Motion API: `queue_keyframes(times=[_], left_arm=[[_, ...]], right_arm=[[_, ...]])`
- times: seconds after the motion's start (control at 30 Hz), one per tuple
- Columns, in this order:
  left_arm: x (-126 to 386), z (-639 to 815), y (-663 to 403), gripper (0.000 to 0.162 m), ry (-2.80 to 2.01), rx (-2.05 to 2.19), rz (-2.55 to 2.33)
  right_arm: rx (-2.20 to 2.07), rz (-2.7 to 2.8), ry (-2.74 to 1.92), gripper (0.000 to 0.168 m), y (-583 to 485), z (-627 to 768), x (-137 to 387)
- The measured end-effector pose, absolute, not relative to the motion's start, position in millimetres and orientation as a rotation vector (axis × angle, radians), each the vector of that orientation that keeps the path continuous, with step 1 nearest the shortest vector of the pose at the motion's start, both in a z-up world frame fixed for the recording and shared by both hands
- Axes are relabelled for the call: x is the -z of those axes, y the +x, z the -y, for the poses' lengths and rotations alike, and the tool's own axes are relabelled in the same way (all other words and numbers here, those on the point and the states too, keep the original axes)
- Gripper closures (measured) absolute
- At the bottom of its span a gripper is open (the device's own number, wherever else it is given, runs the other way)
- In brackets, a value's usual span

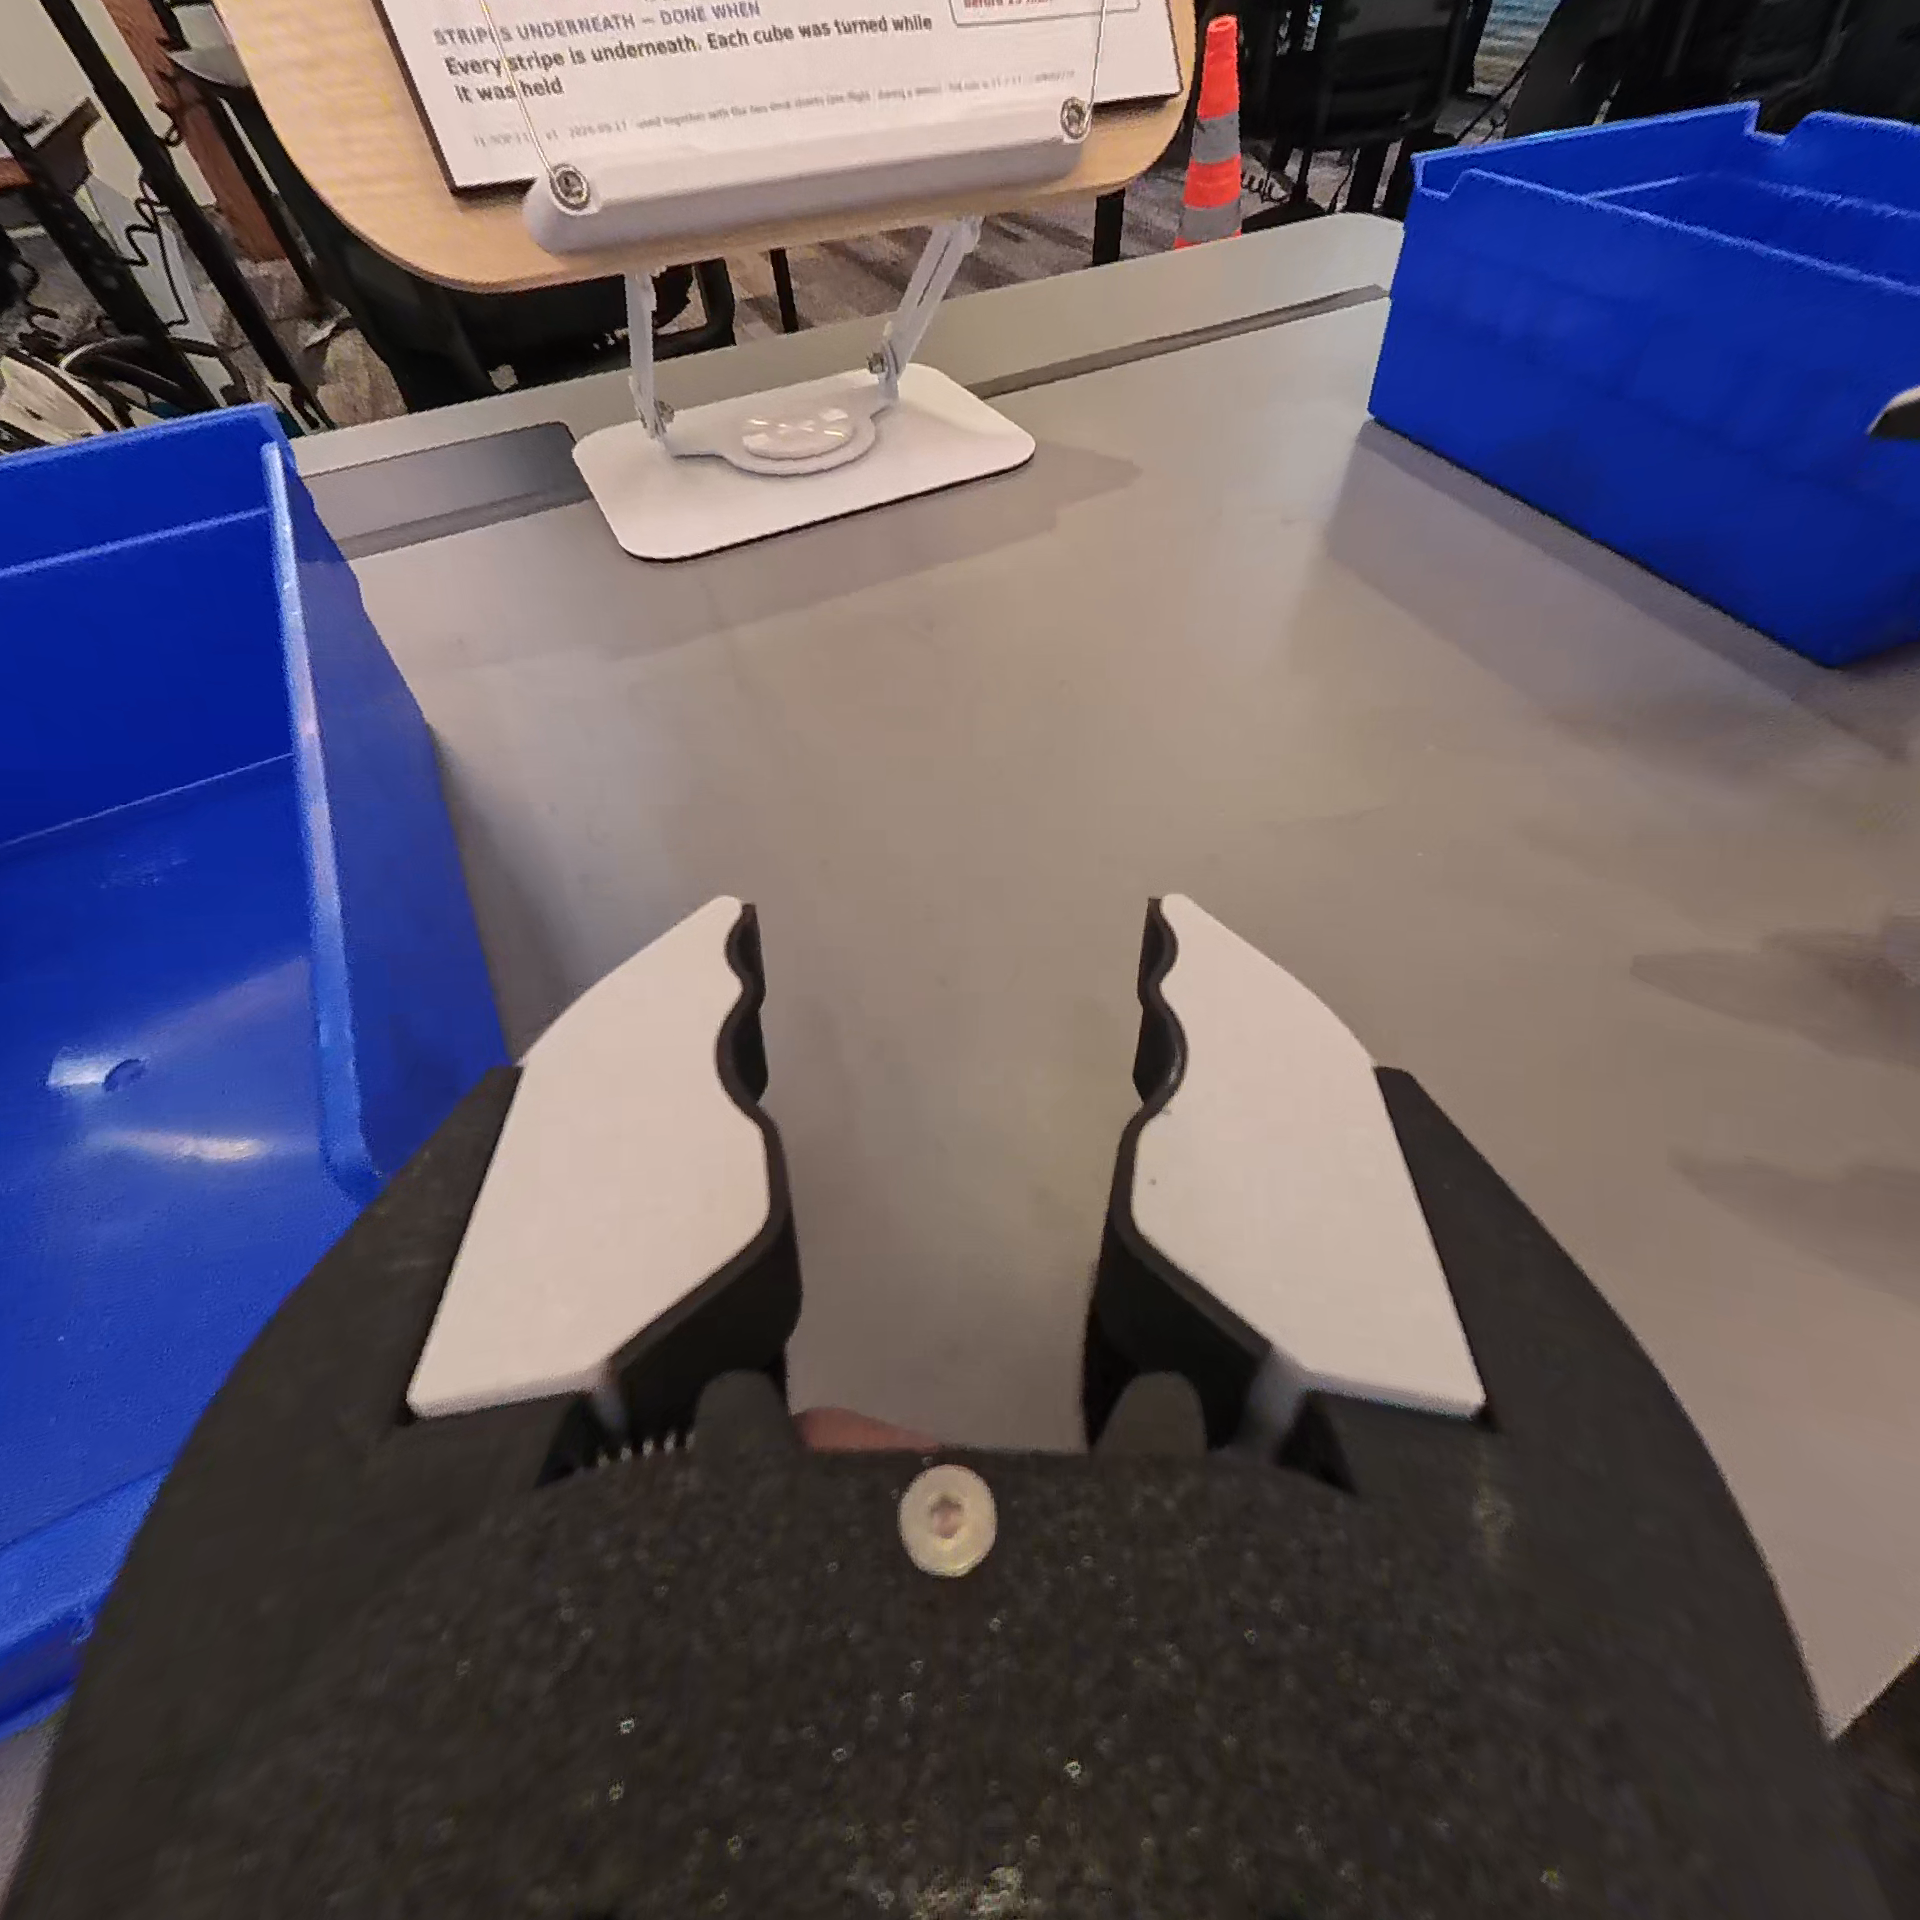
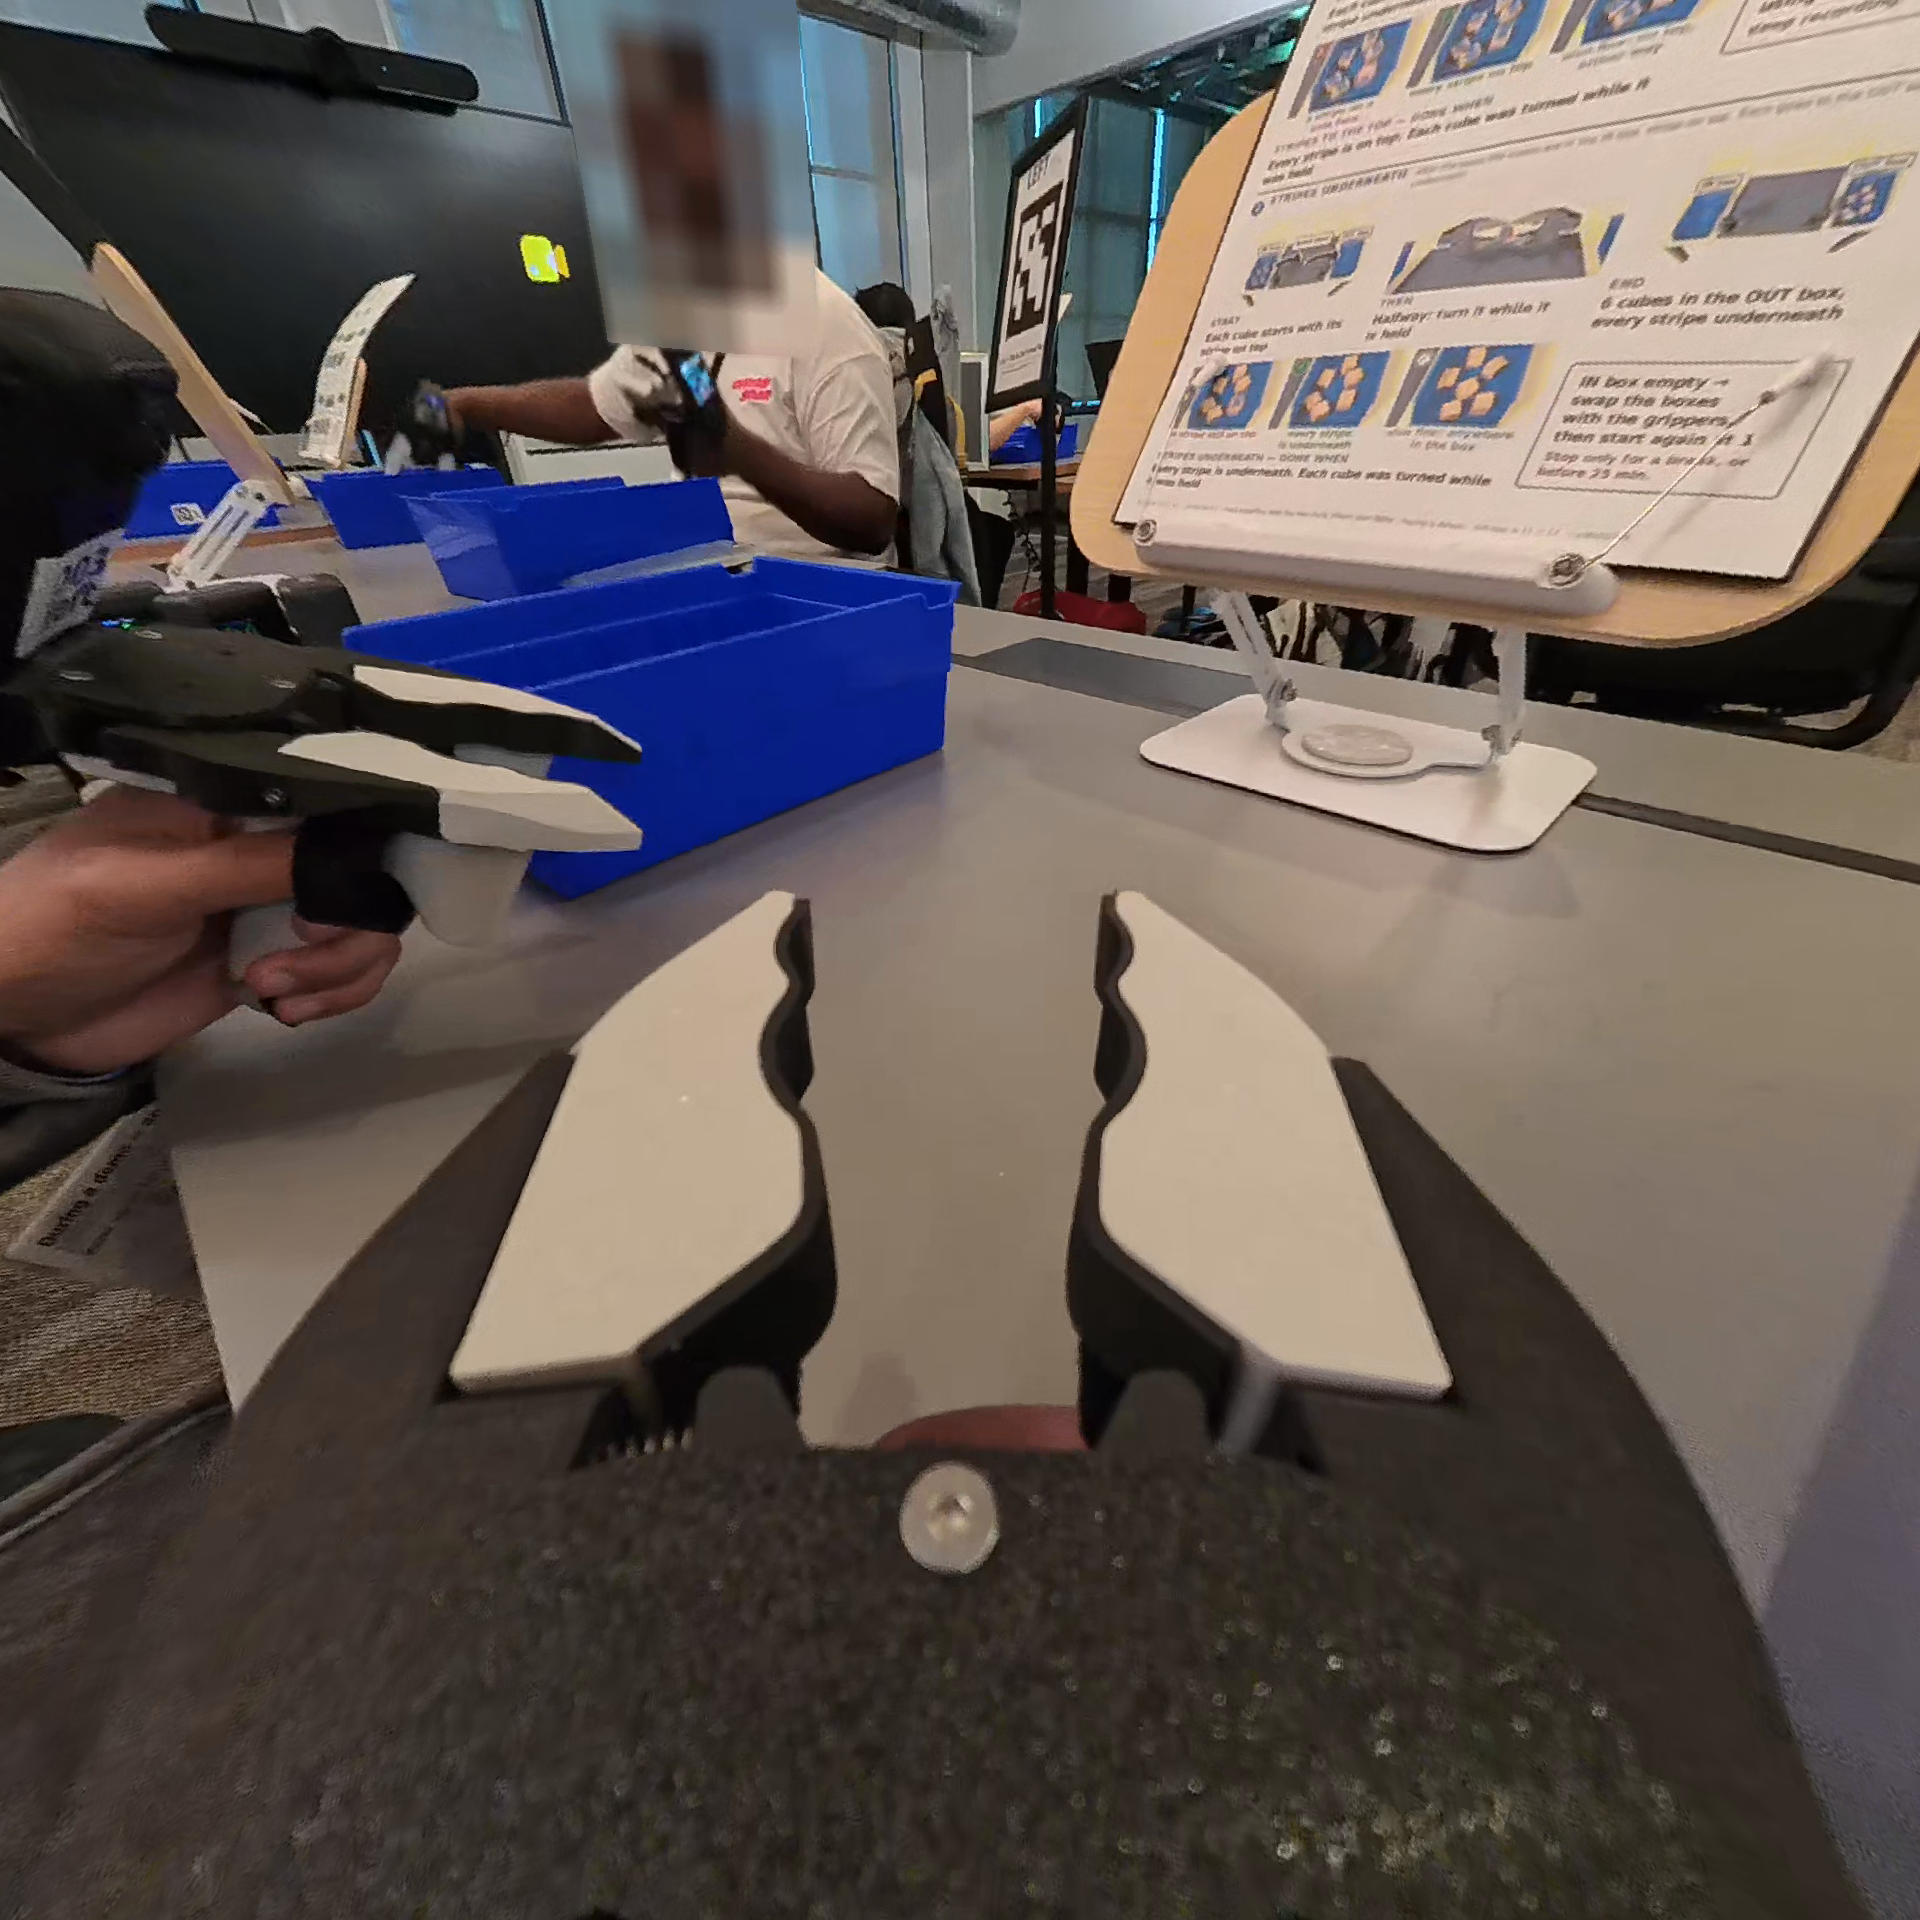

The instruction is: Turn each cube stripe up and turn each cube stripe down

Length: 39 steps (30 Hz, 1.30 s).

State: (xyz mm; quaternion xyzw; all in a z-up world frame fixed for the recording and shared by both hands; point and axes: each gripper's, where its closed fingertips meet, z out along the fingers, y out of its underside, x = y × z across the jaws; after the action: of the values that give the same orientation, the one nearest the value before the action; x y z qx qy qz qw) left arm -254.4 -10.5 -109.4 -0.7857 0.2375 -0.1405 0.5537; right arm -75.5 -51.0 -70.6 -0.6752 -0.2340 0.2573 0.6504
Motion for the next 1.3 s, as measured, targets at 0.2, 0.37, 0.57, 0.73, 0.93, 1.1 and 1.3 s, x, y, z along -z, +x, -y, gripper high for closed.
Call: queue_keyframes(times=[0.2, 0.37, 0.57, 0.73, 0.93, 1.1, 1.3], left_arm=[[113.2, 10.0, -254.3, 0.094, -1.879, 0.351, -0.558], [117.3, 13.3, -247.9, 0.092, -1.895, 0.383, -0.591], [121.8, 29.0, -218.8, 0.086, -1.855, 0.414, -0.718], [118.9, 59.4, -121.9, 0.079, -1.859, 0.634, -0.871], [122.0, 47.9, 15.0, 0.073, -1.981, 0.691, -0.938], [122.1, 21.5, 111.8, 0.074, -1.95, 0.68, -0.918], [120.8, -10.2, 123.6, 0.127, -1.972, 0.599, -0.765]], right_arm=[[-0.531, 0.577, -1.546, 0.117, -77.9, 50.7, 75.8], [-0.569, 0.546, -1.566, 0.116, -72.3, 47.5, 76.4], [-0.472, 0.356, -1.542, 0.11, 4.2, 53.5, 49.9], [-0.143, 0.053, -1.577, 0.112, 137.6, 74.6, 53.1], [0.077, -0.23, -1.655, 0.115, 254.6, 85.8, 81.1], [0.011, -0.364, -1.775, 0.106, 288.0, 88.2, 113.2], [-0.009, -0.332, -1.813, 0.117, 288.7, 70.3, 117.1]])
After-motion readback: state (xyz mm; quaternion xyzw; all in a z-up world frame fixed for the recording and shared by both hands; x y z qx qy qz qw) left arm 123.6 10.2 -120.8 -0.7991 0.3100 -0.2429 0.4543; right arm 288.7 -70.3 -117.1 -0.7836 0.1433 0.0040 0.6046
